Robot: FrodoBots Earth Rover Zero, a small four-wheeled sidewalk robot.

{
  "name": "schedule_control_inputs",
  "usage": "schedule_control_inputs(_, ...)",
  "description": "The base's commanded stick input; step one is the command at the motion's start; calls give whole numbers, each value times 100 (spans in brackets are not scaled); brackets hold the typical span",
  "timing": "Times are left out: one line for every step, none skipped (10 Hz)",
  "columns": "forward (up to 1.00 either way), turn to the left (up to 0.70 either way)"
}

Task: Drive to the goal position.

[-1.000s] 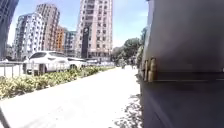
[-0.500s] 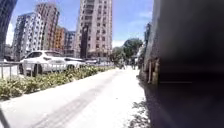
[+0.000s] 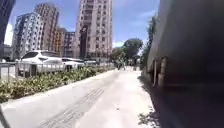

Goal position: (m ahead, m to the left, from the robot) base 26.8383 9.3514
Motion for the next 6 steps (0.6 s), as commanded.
schedule_control_inputs(70,0)
schedule_control_inputs(70,-7)
schedule_control_inputs(70,-14)
schedule_control_inputs(70,-7)
schedule_control_inputs(70,-10)
schedule_control_inputs(70,-14)
